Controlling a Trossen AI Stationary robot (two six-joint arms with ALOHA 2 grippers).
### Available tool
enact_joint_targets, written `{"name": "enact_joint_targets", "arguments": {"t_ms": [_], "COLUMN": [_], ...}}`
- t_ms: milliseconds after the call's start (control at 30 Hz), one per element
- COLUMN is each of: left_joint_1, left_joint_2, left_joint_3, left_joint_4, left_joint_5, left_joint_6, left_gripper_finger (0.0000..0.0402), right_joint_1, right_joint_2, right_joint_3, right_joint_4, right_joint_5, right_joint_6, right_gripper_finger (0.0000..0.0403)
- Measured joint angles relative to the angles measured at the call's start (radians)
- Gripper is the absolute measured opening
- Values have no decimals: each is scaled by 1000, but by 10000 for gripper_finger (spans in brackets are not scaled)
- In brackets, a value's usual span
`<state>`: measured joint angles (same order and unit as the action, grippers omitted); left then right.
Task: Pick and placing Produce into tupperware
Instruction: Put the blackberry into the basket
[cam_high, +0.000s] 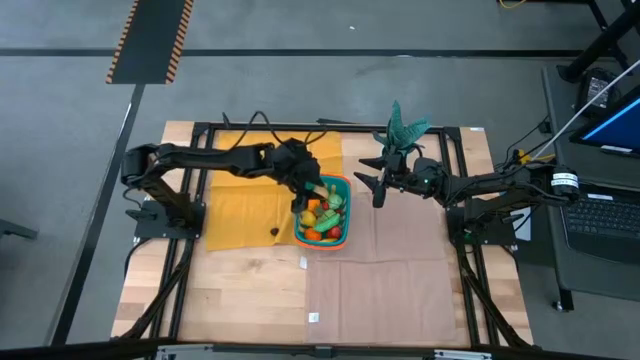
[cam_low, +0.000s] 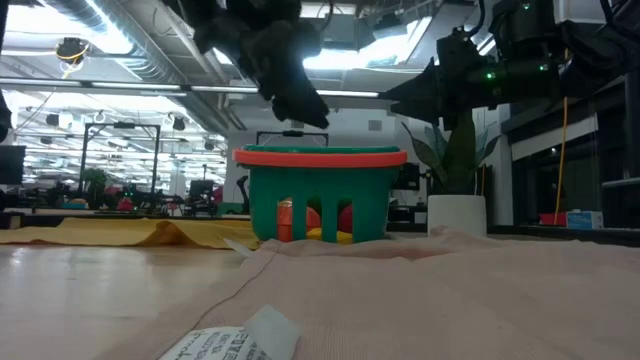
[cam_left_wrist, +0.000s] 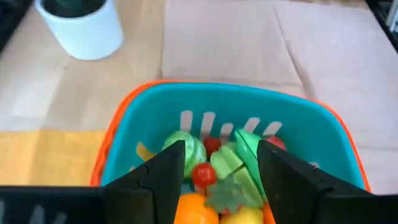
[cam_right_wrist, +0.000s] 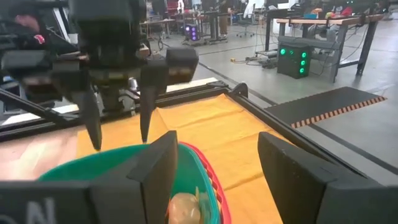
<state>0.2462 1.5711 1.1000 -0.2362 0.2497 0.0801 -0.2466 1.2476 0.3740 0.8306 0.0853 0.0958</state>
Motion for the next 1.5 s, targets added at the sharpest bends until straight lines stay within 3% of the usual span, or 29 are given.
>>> {"name": "enact_joint_targets", "arguments": {"t_ms": [333, 467, 700, 800, 900, 1000, 1200, 1333, 1500], "left_joint_1": [-1, -19, -84, -132, -187, -253, -416, -521, -616], "left_joint_2": [-60, -85, -232, -347, -465, -580, -724, -726, -676], "left_joint_3": [0, -33, -349, -515, -630, -690, -721, -721, -722], "left_joint_4": [-76, -48, 244, 423, 498, 471, 259, 144, 131], "left_joint_5": [-39, -131, -230, -248, -321, -400, -586, -705, -803], "left_joint_6": [20, 57, -17, -49, -90, -136, -226, -359, -416], "left_gripper_finger": [195, 191, 196, 194, 190, 189, 194, 191, 186], "right_joint_1": [0, 1, 5, 21, 48, 78, 144, 175, 199], "right_joint_2": [0, 0, 0, 1, 2, 2, 2, 2, 2], "right_joint_3": [0, 0, 0, 0, 0, 0, -1, 0, 0], "right_joint_4": [-62, -88, -156, -176, -173, -169, -182, -176, -170], "right_joint_5": [0, -35, -191, -216, -218, -218, -218, -214, -167], "right_joint_6": [-48, -58, -101, -100, -100, -88, -61, -71, -61], "right_gripper_finger": [225, 225, 225, 225, 225, 225, 225, 225, 225]}}
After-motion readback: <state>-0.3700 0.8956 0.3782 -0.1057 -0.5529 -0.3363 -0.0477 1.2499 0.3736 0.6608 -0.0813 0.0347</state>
